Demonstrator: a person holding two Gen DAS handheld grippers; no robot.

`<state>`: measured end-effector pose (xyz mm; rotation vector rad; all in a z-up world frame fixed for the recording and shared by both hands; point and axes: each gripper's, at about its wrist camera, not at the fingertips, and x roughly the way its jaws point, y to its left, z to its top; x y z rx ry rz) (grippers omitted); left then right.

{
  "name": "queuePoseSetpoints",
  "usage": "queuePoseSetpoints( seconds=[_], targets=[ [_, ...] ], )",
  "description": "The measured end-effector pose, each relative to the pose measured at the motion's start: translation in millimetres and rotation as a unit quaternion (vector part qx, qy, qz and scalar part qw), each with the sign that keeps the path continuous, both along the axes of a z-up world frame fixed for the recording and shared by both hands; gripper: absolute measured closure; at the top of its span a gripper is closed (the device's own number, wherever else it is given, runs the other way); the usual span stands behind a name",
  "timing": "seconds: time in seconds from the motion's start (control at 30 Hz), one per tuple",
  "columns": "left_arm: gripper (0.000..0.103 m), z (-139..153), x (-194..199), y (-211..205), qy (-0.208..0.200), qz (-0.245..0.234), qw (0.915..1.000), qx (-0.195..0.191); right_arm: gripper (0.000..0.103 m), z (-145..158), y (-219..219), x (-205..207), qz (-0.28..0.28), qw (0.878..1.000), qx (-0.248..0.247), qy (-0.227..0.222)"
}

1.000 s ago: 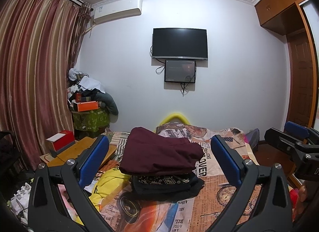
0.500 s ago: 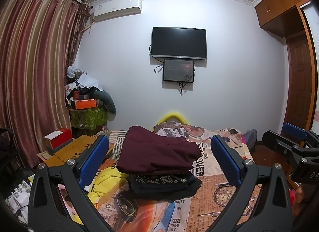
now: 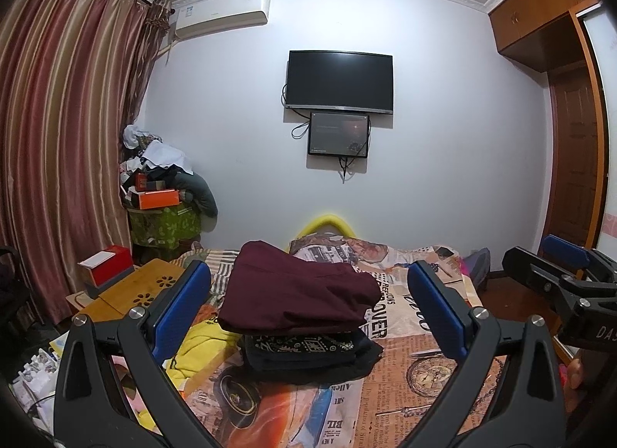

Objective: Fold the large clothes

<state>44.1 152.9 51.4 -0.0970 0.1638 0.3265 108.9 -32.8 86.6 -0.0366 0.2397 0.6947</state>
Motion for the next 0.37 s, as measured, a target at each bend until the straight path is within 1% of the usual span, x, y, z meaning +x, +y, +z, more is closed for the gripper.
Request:
queuePoseSetpoints(
  seconds=[0.37],
  targets=[
    [0.001,1.8,0.8,0.9,0.004,-0.002,1.0,0.004,0.0,-0.9,0.5,3.6,-0.002,1.0,0.002,0.005]
  ],
)
